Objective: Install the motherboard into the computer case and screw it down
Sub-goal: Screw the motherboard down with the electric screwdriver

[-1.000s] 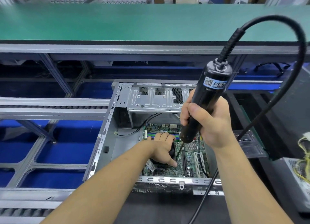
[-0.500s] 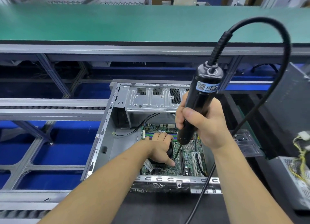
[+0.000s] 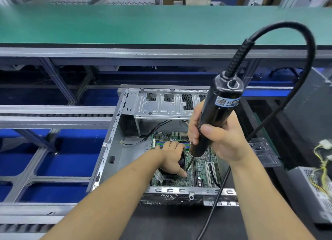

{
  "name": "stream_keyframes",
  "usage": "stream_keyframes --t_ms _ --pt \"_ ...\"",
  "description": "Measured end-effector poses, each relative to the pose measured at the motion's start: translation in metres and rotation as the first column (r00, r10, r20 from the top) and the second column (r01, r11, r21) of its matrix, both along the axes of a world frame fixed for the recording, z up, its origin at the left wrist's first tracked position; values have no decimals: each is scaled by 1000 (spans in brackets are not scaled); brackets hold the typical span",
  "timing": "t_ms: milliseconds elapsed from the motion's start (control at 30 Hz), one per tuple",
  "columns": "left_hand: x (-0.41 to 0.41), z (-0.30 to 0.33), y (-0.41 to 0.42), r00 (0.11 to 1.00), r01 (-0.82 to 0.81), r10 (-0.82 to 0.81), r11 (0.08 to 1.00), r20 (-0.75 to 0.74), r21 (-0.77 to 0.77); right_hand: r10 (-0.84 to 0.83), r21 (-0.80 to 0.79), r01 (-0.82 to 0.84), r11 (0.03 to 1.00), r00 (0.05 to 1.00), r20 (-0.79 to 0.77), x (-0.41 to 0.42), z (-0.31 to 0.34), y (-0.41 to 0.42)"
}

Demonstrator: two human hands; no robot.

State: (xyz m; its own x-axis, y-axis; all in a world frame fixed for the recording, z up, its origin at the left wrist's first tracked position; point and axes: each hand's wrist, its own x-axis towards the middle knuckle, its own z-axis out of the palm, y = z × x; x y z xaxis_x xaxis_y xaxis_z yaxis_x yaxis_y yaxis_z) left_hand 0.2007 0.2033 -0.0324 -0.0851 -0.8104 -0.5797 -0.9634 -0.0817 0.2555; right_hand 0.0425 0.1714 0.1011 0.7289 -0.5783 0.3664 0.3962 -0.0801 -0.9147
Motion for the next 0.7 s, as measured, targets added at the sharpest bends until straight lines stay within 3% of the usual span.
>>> stream_keyframes --t_ms 67,200,367,467,700 --pt "0 0 0 1000 3 -3 1000 -2 2 -48 3 48 999 998 -27 1 1 -1" --pt "0 0 -1 1000 -4 4 1000 -8 13 -427 -78 421 904 901 -83 10 -2 4" --pt "-1 0 0 1000 -1 1 1000 5 -6 -193 -50 189 981 975 -113 4 2 8" --pt "-1 1 1 1000 -10 10 1000 -15 -3 -266 -77 258 963 957 -117 6 5 10" --pt "-1 1 2 1000 -11 11 1000 -18 -7 -233 -47 228 972 965 -122 6 5 9"
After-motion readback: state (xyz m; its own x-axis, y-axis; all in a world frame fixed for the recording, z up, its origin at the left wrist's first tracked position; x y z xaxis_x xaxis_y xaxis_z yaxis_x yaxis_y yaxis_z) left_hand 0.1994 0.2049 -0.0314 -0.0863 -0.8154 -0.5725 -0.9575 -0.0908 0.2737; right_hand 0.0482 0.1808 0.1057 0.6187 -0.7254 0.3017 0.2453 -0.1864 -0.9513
